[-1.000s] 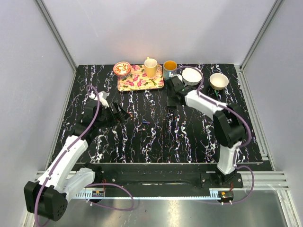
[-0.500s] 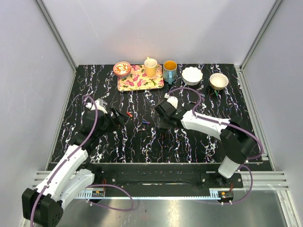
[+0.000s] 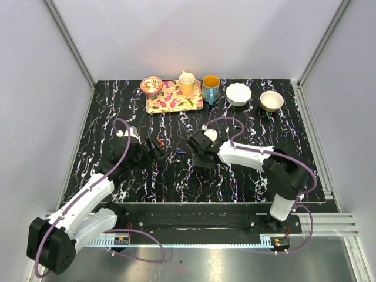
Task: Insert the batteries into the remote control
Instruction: Move the remote control to the center of the board.
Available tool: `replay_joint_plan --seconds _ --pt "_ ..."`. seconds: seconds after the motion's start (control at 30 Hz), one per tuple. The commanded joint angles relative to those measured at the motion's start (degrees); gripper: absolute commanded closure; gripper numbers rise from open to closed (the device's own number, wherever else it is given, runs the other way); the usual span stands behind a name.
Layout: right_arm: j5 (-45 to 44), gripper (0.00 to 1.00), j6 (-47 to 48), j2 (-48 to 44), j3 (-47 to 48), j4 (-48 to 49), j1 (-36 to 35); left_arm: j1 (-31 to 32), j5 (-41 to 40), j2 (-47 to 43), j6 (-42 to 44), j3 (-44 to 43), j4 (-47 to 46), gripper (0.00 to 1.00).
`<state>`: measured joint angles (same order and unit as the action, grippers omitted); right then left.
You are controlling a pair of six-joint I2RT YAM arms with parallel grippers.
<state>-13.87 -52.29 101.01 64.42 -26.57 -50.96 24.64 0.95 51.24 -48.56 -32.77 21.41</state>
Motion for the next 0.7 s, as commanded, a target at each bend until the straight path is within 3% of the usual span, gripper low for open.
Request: replay_joint_plan --seconds 0.0,0.37,0.5,0.57,0.67 --pt "3.66 0.63 1.48 0.59 0.18 2.04 -0.46 1.19 -0.51 -0.09 -1.45 -2.56 -0.84 0.18" --pt "4.82 0.33 3.60 -2.40 0.26 2.13 -0.46 3.92 -0.86 2.19 -0.31 -4.23 0.48 0.14" --pt "3.59 0.30 4.65 -4.59 -0.09 0.65 -0.46 4.36 -3.58 2.28 1.09 -5.28 0.83 0.07" --pt "1.23 0.29 5.79 -8.62 -0.53 0.11 -0.46 5.06 -5.25 1.93 2.14 -5.89 1.53 0.02" --pt "-4.91 0.22 9.30 -15.65 -2.63 -1.21 -0.46 5.68 -6.75 2.63 3.20 -7.47 0.83 0.01"
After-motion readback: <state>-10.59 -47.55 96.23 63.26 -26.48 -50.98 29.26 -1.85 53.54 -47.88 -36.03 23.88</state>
